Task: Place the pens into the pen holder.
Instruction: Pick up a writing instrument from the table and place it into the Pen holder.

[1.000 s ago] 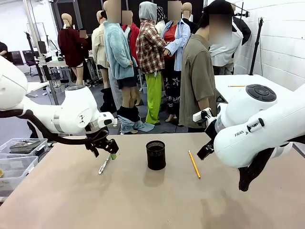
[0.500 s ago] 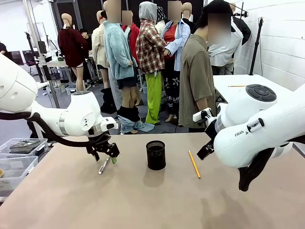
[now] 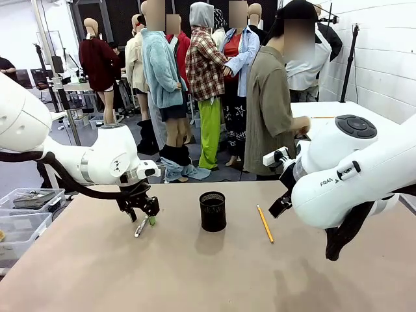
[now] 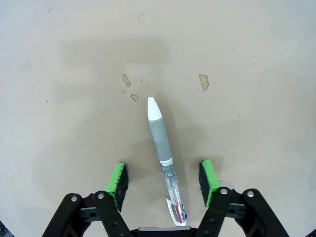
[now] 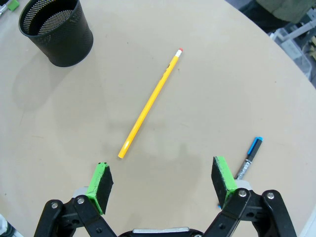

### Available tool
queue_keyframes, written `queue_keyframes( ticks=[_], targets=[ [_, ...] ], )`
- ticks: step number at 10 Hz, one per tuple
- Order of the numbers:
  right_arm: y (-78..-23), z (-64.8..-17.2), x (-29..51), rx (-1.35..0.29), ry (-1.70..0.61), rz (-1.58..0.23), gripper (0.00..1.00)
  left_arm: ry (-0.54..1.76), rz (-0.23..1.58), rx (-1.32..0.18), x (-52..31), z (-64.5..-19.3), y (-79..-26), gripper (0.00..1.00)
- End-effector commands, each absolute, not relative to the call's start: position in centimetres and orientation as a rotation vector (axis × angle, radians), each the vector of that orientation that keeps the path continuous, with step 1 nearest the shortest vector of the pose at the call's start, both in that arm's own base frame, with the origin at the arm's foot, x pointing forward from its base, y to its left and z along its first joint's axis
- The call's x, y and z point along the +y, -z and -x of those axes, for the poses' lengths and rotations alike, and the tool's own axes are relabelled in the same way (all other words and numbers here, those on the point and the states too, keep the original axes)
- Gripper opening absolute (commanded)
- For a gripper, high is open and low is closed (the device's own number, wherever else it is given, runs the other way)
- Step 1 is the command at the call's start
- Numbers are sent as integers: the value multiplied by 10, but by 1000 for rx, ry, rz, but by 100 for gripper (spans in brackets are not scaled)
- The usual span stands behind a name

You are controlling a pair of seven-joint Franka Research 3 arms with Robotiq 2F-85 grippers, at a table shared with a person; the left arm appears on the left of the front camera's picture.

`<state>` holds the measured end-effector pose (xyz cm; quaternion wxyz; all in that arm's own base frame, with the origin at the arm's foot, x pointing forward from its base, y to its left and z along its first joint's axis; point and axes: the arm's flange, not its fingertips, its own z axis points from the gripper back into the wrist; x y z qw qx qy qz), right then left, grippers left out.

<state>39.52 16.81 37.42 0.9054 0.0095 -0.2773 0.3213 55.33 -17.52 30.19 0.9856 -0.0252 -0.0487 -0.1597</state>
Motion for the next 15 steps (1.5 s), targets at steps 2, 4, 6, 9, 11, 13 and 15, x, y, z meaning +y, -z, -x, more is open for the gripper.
queue_keyframes(
  ticks=[2,4,6,9,11,13,15],
  targets=[
    [-374,-395,168,-572,-663,-20,100,299,30,-69,-180,-555,-300,0],
    [-374,-395,168,-572,-663,-20,100,306,15,-50,-183,-555,-299,0],
    [-374,-395,168,-572,-663,-20,100,325,23,-33,-185,-552,-300,0],
    [-374,-395,168,-572,-663,-20,100,342,-22,-56,-188,-540,-308,0],
    [-374,-395,168,-572,-663,-20,100,398,-4,-89,-189,-529,-320,0],
    [-374,-395,168,-572,-663,-20,100,552,143,-189,-183,-509,-350,0],
    [-374,-395,168,-572,-663,-20,100,730,276,-322,-167,-492,-387,0]
  ],
)
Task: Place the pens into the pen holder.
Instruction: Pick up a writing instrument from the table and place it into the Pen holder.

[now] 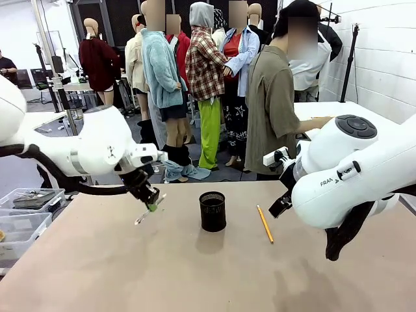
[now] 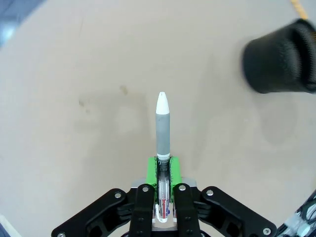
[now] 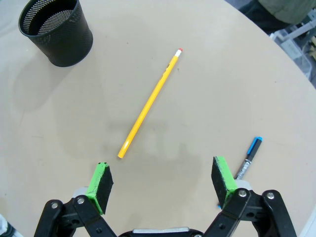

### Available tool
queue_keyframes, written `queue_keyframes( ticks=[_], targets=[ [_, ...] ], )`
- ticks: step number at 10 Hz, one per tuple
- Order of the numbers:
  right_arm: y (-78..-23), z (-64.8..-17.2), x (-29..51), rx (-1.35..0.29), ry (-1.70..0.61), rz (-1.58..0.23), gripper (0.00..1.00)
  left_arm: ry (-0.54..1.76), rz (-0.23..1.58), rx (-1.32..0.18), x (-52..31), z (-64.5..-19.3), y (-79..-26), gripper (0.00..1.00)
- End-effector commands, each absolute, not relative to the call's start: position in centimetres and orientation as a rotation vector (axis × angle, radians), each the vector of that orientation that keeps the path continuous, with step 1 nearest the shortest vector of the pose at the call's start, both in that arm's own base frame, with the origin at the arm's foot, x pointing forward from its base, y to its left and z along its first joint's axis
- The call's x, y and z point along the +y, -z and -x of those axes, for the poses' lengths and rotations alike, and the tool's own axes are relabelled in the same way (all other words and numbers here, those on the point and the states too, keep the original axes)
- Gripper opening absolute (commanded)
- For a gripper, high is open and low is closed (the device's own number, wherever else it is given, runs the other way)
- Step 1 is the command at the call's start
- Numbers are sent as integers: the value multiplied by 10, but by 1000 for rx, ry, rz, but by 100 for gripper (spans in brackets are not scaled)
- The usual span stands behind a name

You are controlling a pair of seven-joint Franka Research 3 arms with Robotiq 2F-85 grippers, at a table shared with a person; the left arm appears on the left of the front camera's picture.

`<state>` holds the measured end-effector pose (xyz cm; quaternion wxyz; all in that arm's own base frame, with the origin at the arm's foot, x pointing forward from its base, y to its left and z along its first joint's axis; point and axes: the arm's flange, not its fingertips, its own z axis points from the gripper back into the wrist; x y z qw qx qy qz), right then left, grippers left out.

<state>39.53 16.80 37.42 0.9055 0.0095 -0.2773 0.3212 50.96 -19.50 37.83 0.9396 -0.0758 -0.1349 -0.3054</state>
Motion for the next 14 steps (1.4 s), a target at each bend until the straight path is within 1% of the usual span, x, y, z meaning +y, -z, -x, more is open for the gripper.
queue_keyframes(
  ticks=[1,2,3,4,5,6,7,8,9,10,11,12,14],
  targets=[
    [-374,-395,168,-572,-663,-20,100,812,343,-414,-160,-490,-403,0],
    [-374,-395,168,-572,-663,-20,100,882,462,-535,-161,-487,-415,0],
    [-374,-395,168,-572,-663,-20,100,983,561,-598,-167,-484,-418,0],
    [-374,-395,168,-572,-663,-20,100,1051,609,-646,-176,-483,-421,0],
    [-374,-395,168,-572,-663,-20,100,1125,673,-746,-187,-481,-424,0],
    [-374,-395,168,-572,-663,-20,100,1148,707,-829,-196,-485,-426,0],
    [-374,-395,168,-572,-663,-20,100,1174,769,-841,-203,-491,-426,0],
    [-374,-395,168,-572,-663,-20,100,1136,769,-763,-214,-498,-425,0],
    [-374,-395,168,-572,-663,-20,100,1124,665,-846,-219,-481,-457,0],
    [-374,-395,168,-572,-663,-20,100,1124,665,-846,-219,-481,-457,0],
    [-374,-395,168,-572,-663,-20,100,1145,726,-827,-214,-488,-436,0],
    [-374,-395,168,-572,-663,-20,100,1215,716,-893,-225,-493,-430,0],
    [-374,-395,168,-572,-663,-20,100,1248,816,-963,-244,-511,-430,0]
  ],
)
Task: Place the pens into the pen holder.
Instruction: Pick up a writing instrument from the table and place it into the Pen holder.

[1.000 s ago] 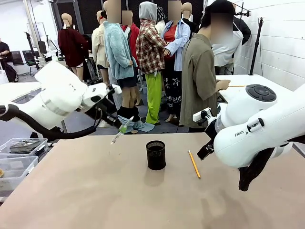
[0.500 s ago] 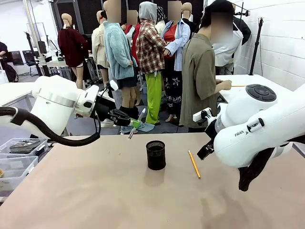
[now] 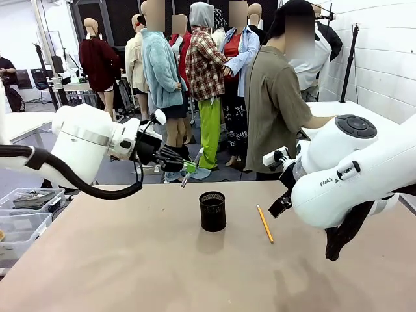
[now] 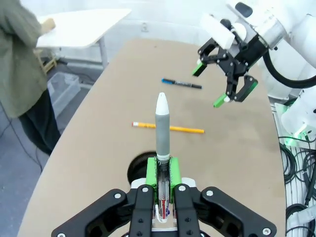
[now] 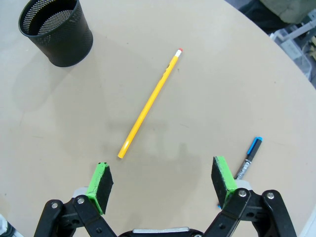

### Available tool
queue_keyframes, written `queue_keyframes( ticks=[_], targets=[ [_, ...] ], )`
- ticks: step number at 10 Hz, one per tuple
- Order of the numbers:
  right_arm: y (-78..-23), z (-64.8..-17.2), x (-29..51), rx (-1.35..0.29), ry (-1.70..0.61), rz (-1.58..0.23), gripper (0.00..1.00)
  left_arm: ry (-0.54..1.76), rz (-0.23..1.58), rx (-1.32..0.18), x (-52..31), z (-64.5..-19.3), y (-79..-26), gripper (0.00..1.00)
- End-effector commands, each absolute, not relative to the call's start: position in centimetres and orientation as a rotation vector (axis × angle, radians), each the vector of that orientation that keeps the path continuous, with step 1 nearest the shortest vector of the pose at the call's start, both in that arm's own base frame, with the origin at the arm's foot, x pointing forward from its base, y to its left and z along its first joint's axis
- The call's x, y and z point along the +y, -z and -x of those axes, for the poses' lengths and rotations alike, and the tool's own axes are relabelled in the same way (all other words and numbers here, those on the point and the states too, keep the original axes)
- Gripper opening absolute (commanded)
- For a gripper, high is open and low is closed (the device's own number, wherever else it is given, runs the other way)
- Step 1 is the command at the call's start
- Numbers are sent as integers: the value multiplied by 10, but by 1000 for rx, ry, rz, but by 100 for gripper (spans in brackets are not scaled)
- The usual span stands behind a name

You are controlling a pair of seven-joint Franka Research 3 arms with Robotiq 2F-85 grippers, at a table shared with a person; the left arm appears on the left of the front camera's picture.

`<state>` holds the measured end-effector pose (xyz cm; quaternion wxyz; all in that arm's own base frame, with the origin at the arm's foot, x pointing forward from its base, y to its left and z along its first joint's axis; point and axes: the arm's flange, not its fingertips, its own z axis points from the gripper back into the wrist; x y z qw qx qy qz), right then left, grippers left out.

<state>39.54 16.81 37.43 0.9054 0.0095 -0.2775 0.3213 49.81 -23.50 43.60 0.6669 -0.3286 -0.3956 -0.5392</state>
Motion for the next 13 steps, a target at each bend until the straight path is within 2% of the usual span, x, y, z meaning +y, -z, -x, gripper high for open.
queue_keyframes(
  ticks=[1,7,13],
  targets=[
    [-374,-395,168,-572,-663,-20,100,1261,861,-973,-260,-521,-430,0],
    [-374,-395,168,-572,-663,-20,100,1328,953,-963,-303,-542,-393,0],
    [-374,-395,168,-572,-663,-20,100,1296,997,-817,-297,-554,-354,0]
  ],
)
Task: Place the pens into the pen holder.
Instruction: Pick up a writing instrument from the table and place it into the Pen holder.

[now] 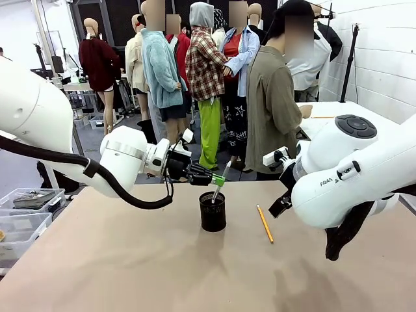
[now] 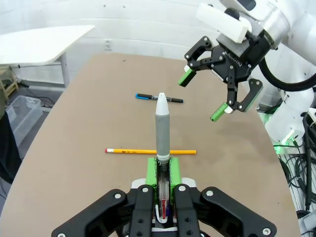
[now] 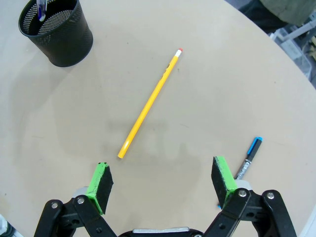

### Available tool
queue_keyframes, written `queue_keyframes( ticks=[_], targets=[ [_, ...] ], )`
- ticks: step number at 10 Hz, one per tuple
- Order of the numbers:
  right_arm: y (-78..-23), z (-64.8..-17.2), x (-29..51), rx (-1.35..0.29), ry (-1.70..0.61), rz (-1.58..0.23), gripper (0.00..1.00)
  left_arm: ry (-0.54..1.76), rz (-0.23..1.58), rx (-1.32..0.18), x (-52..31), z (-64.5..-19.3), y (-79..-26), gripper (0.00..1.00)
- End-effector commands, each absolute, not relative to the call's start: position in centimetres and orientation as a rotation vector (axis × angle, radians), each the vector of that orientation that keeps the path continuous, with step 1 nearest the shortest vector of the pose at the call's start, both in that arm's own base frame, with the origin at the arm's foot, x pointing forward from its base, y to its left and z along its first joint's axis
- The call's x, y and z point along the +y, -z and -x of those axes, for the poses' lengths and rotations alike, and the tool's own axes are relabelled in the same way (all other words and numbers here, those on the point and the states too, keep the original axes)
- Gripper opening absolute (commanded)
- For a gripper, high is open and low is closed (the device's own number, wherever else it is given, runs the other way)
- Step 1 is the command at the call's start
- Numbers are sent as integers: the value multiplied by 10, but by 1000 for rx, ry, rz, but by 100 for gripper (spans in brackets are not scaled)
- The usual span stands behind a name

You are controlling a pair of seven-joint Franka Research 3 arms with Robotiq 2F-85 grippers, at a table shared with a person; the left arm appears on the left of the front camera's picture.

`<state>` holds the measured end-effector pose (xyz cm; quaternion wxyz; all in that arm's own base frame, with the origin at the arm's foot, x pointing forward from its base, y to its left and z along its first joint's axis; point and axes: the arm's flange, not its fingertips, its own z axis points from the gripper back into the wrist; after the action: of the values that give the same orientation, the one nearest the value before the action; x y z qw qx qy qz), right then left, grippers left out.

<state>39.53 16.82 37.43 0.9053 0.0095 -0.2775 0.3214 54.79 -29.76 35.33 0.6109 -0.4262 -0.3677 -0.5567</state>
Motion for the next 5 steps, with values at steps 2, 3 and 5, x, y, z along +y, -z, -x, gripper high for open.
queue_keyframes(
  ticks=[2,3,5],
  targets=[
    [-374,-395,168,-572,-663,-20,100,1288,973,-792,-291,-555,-345,0],
    [-374,-395,168,-572,-663,-20,100,1296,971,-792,-289,-552,-339,0],
    [-374,-395,168,-572,-663,-20,100,1281,975,-786,-285,-553,-334,0]
  ],
)
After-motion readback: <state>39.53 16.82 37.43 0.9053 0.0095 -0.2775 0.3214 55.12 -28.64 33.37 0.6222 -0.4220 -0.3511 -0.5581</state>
